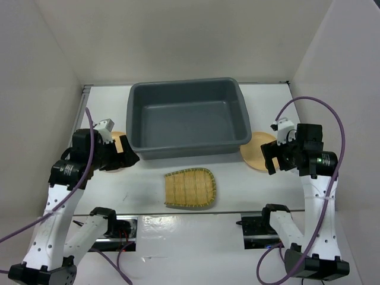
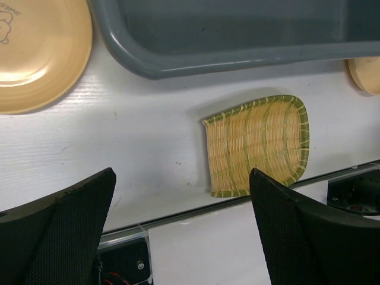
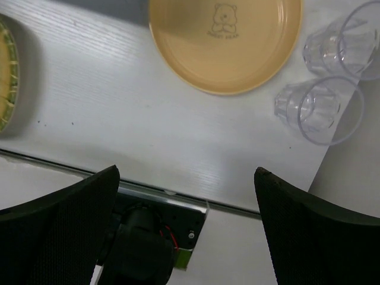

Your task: Place the mixed dishes into the plastic bin

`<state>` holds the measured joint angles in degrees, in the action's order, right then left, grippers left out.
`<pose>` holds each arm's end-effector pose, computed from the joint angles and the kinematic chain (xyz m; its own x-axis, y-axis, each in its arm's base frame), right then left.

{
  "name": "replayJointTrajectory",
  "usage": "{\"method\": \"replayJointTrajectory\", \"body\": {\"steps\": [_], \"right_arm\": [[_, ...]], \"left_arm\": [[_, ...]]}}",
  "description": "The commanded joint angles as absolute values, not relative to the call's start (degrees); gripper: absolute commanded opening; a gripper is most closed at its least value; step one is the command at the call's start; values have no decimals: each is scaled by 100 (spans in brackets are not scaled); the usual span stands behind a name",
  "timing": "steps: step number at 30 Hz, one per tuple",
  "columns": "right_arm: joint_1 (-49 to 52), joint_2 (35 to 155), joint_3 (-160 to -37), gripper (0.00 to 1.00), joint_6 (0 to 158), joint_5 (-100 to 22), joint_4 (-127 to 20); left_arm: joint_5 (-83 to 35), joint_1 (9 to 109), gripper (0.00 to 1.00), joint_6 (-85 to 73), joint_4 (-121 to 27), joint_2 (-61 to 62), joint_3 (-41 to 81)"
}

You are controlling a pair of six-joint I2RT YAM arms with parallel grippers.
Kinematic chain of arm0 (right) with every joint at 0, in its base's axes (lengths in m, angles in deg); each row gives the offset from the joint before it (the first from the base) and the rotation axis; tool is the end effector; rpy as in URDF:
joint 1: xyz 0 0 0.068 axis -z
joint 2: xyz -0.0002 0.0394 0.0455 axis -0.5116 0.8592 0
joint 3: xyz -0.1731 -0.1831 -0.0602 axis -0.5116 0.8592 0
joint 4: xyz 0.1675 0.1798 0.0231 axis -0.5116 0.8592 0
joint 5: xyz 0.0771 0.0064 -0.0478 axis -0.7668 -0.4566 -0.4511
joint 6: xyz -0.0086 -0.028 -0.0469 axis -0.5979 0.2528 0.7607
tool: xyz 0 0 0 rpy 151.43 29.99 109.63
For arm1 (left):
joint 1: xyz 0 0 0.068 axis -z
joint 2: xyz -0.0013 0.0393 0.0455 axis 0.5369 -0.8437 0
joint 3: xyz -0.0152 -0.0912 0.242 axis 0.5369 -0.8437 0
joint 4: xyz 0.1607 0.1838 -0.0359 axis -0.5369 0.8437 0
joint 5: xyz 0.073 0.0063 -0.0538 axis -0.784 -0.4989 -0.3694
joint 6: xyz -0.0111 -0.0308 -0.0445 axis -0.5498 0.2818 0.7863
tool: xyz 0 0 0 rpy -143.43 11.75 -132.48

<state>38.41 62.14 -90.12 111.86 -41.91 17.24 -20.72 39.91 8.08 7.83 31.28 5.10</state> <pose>0.1185 -0.0090 0.3427 -0.7146 -0.3428 -0.6098 -0.3275 0.9342 -0.1413 0.1345 -0.0251 0.3274 -0.6924 -0.3360 -0.6385 -0.0224 0.8945 -0.4465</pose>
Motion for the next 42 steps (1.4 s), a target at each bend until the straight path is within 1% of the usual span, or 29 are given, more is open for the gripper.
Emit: {"method": "replayJointTrajectory", "body": {"steps": [1,3,5,8,9,12,15,19,24,25,28,30,32,38,41,42], "right_arm": [[3938,6124,-8886,98,11104,-3804,1445],[3938,6124,-8886,98,11156,-3743,1392],[3938,6369,-8886,98,11349,-3550,1392],[3938,6493,-8834,98,12146,-3480,1331],[3938,6554,-8634,98,12315,-3401,1235],[3938,6555,-8281,98,12877,-3041,594],[3938,6555,-7850,98,13351,-2969,22],[3825,6975,-7498,98,13581,-2899,-383],[3771,7582,-7437,98,14003,-3478,-120],[3615,7670,-7384,98,14152,-3549,-120],[3560,7952,-7173,98,14564,-3619,-435],[3560,7952,-6989,98,14838,-3698,-637],[3560,7647,-6779,98,15241,-3927,-787],[3367,7328,-6224,98,15691,-4146,-1349],[3367,7696,-6223,98,15753,-4209,-1403],[3367,7984,-6223,98,15753,-4261,-1403]], "left_arm": [[-1963,4038,99,669,427,3006,728],[-2076,4038,99,616,427,3006,728],[-2226,4038,99,686,427,3006,781],[-2280,4038,99,686,427,2840,781],[-2193,4038,99,686,427,2787,781],[-2192,4038,99,686,427,2707,781],[-2192,4038,99,686,427,2768,729],[-2324,4038,99,739,480,2831,728],[-2324,4038,99,739,480,2778,728],[-2324,4038,99,739,532,2778,728],[-2376,4038,99,792,533,2778,728],[-2376,4038,99,792,533,2778,728],[-2429,4038,99,844,533,2716,728],[-2491,3977,99,897,533,2716,728],[-2491,3924,99,897,533,2594,728],[-2491,3872,99,897,533,2593,728]]}}
